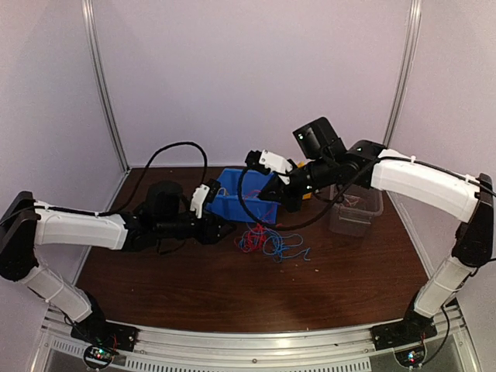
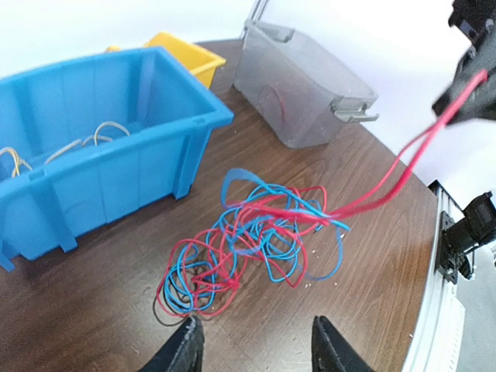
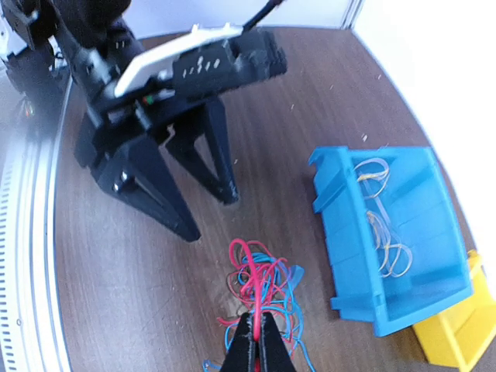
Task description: Untangle the cables
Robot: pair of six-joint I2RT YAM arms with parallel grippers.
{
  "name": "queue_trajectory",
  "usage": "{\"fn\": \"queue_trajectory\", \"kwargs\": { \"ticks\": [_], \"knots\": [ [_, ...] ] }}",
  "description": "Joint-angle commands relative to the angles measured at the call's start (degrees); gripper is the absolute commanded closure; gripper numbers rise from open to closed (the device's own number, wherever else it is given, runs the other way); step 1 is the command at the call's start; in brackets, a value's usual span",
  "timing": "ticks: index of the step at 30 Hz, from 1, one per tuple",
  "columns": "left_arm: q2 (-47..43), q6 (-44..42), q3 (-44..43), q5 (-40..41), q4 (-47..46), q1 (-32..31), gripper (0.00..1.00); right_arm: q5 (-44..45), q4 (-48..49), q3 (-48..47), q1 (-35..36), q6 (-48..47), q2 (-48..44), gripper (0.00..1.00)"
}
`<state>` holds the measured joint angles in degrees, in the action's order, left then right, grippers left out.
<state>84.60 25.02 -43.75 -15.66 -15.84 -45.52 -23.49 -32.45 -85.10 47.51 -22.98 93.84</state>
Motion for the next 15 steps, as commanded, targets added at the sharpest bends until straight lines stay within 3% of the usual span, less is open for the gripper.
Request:
{"fn": "queue_trajectory", "kwargs": {
  "ticks": [1, 9, 15],
  "knots": [
    [-4.2, -4.5, 2.1, -1.4, -7.3, -1.2, 0.51, 2.3, -6.1, -5.8, 0.2, -1.7, -1.6, 1.00],
    [-8.5, -7.2, 5.4, -0.3, -16.1, -3.6, 0.48, 0.8, -7.8, -11.6, 0.2, -1.7, -2.6, 1.00],
    [-1.4, -5.2, 1.5, 5.5, -21.2, -6.4, 0.48, -2.8, -7.8, -14.8, 0.2, -0.1, -1.8, 1.00]
  ]
}}
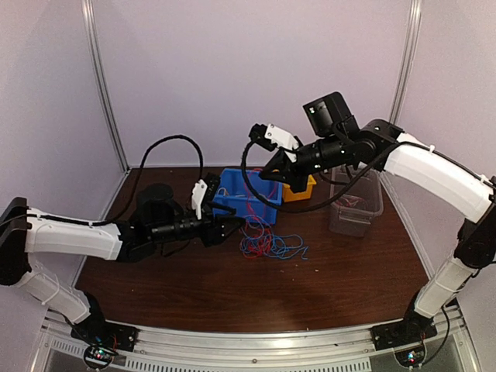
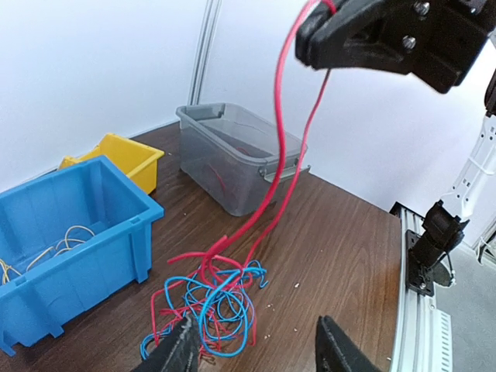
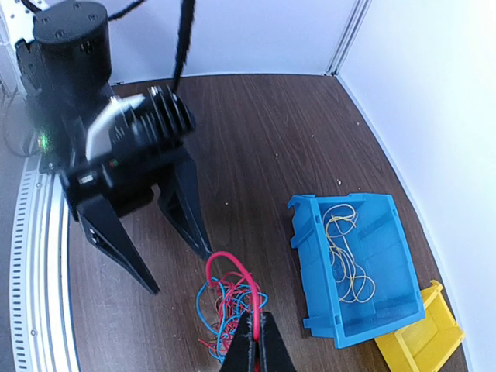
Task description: Untangle the cables
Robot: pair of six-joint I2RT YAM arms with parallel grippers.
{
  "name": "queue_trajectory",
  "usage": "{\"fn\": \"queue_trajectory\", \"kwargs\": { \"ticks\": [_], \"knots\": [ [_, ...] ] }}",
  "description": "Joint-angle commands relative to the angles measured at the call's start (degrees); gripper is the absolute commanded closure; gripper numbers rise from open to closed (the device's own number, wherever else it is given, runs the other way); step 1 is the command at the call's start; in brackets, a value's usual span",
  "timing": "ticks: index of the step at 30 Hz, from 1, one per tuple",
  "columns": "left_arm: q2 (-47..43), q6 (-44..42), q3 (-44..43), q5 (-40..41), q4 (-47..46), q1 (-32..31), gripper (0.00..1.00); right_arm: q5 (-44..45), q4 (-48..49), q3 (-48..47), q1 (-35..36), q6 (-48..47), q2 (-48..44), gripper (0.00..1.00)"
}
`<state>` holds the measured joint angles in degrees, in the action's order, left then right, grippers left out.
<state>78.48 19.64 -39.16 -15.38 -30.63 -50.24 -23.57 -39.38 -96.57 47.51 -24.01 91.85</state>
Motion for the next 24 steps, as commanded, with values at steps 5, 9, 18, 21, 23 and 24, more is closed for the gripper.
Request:
{"fn": "queue_trajectory", "kwargs": {
  "ticks": [5, 9, 18, 21, 23, 24],
  "knots": [
    [12.0, 0.4, -8.9, 12.4, -8.2, -2.7, 0.49, -5.4, -1.4, -5.5, 0.2, 1.9, 0.3, 1.00],
    [17.5, -0.3, -11.5, 12.5, -10.6, -2.8, 0.67, -5.9, -1.8, -7.4, 0.2, 2.3, 0.6, 1.00],
    [22.9, 1.8, -10.9, 10.4, -14.9, -2.8, 0.87, -6.8, -1.8, -14.1, -1.0, 3.5, -0.4, 1.00],
    [22.9, 1.9, -9.7, 10.7, -15.0, -2.8, 0.96, -8.2, -1.5, -16.4, -2.2, 4.5, -1.1, 1.00],
    [22.9, 2.1, -8.7, 11.3, -15.3, -2.7, 1.00, -8.6, -1.4, -17.9, -2.8, 4.6, -1.7, 1.00],
    [22.9, 2.1, -8.1, 11.6, -15.5, -2.8, 1.00, -8.7, -1.1, -18.4, -3.0, 4.7, -2.0, 1.00]
  ]
}}
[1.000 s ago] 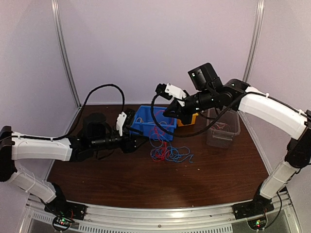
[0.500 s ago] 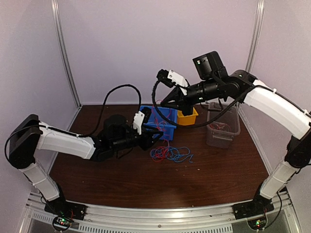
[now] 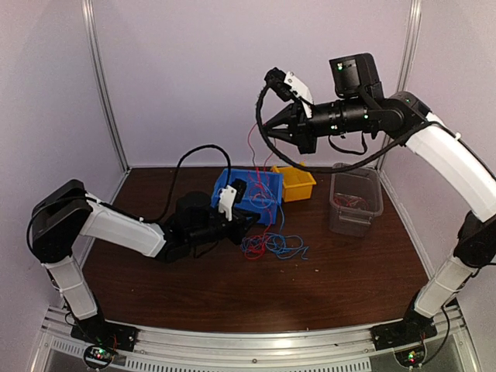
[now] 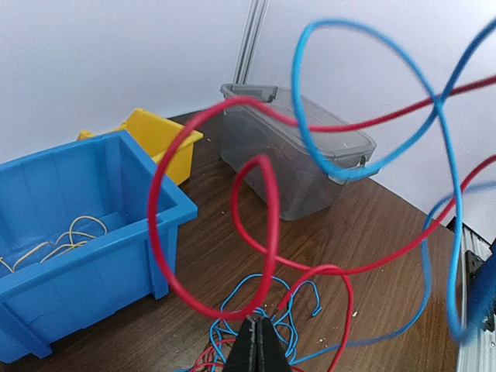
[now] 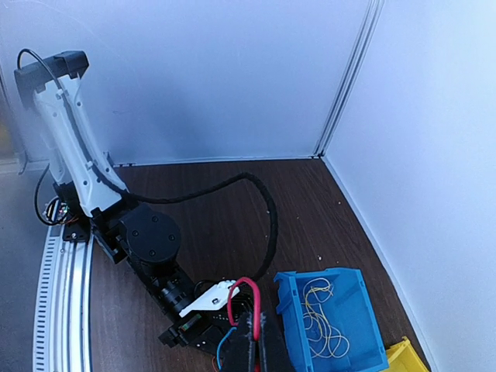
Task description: Untangle the cables
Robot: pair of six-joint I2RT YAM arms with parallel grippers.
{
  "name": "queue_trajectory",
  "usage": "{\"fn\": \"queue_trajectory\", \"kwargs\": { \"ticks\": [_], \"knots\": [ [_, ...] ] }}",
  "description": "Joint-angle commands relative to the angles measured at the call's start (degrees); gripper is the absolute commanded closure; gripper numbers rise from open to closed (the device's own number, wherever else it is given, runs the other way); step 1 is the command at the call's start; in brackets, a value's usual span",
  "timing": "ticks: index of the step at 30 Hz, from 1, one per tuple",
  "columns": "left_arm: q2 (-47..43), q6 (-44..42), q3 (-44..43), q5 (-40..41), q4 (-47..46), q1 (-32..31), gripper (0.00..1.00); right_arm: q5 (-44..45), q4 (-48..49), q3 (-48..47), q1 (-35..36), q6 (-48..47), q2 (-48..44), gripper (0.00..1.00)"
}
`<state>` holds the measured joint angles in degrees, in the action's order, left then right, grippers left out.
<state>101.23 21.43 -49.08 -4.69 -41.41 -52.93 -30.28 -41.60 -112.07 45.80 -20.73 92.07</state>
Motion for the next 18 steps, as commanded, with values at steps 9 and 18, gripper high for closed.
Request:
{"fn": "queue_trajectory", "kwargs": {
  "ticks": [9, 18],
  "knots": [
    [-8.0, 2.4, 11.8, 1.8, -8.8, -0.1, 0.85, -1.3, 1.3, -0.7, -2.4, 0.8, -3.1, 1.00],
    [-20.8, -4.0, 13.4, 0.0, -4.7, -1.6, 0.56, -1.4, 4.1, 9.1, -2.5, 0.7, -6.1, 1.00]
  ]
}}
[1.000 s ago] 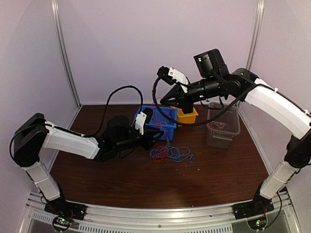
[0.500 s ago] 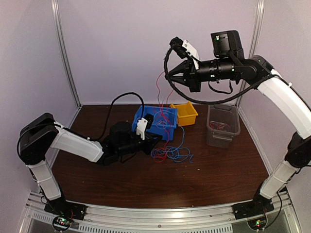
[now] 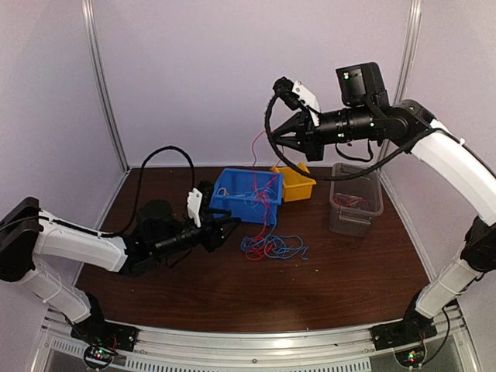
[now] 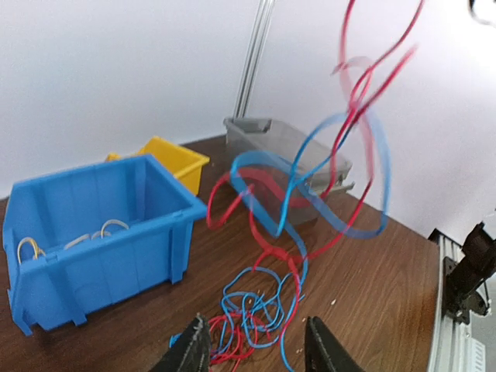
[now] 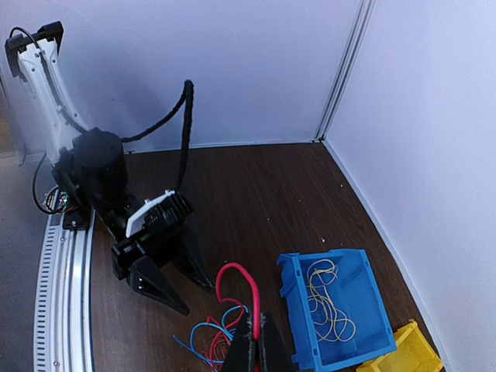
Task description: Untangle the cables
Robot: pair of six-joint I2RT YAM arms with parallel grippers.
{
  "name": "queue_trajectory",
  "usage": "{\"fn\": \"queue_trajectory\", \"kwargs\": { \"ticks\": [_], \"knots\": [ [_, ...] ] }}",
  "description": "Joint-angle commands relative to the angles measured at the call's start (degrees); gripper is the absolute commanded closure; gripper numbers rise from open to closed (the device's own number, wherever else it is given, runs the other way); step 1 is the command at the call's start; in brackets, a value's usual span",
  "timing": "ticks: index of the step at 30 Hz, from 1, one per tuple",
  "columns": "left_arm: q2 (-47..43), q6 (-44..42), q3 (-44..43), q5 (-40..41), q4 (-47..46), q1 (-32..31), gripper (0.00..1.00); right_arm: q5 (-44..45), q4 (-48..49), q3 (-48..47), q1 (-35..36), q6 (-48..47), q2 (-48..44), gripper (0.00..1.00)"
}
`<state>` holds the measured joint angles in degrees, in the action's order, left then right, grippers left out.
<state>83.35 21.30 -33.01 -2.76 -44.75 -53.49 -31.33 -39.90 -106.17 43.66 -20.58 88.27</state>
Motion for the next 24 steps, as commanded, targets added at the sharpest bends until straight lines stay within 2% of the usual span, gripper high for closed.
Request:
{"fn": "queue_trajectory", "kwargs": {
  "ticks": [1, 7, 11, 15, 17, 21, 24],
  "knots": [
    [-2.8, -3.9, -3.9, -2.4, -0.8, -1.2, 0.55, -0.2, 2.7, 4.0, -0.3, 0.6, -2.4, 1.00],
    [0.8, -1.6, -9.1, -2.6, -2.7, -2.1, 0.47, -0.8, 3.9, 6.4, -0.4, 1.4, -2.3, 1.00],
    [4.3, -1.0, -13.3, 3.4, -0.9, -3.1, 0.42, -2.1, 4.2, 6.6, -0.3, 2.0, -1.9, 1.00],
    [9.4, 0.9, -19.2, 7.9, 2.9, -3.0, 0.44, -3.9, 4.3, 6.7, -0.3, 2.8, -1.5, 1.00],
    [12.2, 0.5, -21.0, 7.2, 2.8, -3.1, 0.50, -4.5, 4.3, 6.6, -0.3, 3.2, -1.4, 1.00],
    [16.5, 0.3, -21.4, 4.2, 0.1, -3.1, 0.73, -4.4, 3.9, 4.8, -0.4, 3.5, -1.6, 1.00],
    [17.4, 1.2, -18.7, 2.8, -3.3, -3.1, 0.79, -3.2, 3.5, 1.8, -0.6, 2.9, -2.1, 1.00]
  ]
}}
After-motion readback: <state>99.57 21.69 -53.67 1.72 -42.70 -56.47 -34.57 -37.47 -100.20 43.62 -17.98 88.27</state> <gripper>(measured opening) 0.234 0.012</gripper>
